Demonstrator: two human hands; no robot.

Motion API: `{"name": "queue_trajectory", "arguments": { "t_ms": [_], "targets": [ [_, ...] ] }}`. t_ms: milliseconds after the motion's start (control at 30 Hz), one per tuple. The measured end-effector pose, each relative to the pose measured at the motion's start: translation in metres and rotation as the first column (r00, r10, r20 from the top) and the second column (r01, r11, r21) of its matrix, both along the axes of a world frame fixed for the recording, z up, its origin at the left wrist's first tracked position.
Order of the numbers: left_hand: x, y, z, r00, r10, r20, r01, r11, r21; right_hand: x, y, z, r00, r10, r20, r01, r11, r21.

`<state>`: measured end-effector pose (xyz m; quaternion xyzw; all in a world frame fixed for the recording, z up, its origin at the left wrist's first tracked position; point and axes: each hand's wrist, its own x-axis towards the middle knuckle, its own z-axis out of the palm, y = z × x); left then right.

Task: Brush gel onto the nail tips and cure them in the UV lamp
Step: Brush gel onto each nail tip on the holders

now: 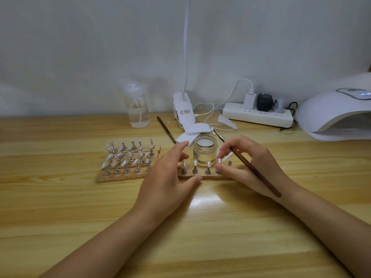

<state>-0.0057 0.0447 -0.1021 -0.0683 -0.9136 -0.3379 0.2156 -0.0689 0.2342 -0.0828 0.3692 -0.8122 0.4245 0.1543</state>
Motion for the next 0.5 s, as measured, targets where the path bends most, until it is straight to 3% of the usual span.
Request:
{"name": "queue_trajectory", "arguments": {
  "t_ms": [300,433,500],
  "targets": [
    [0.000,0.002,0.003,0.999,0.016,0.044,-0.018,0.999,0.046,0.001,0.000,0.000,0.999,0.019,-0.028,-0.019,1.000,0.024],
    [-0.001,0.001,0.004,0.997,-0.005,0.071,-0.002,0.996,0.088,0.004,-0.002,0.010,0.991,-0.080,-0.111,0.065,0.989,-0.131],
    [-0.002,0.000,0.003,0.997,-0.019,0.070,0.011,0.993,0.113,0.007,-0.003,0.016,0.992,-0.093,-0.083,0.068,0.961,-0.268]
  ]
}}
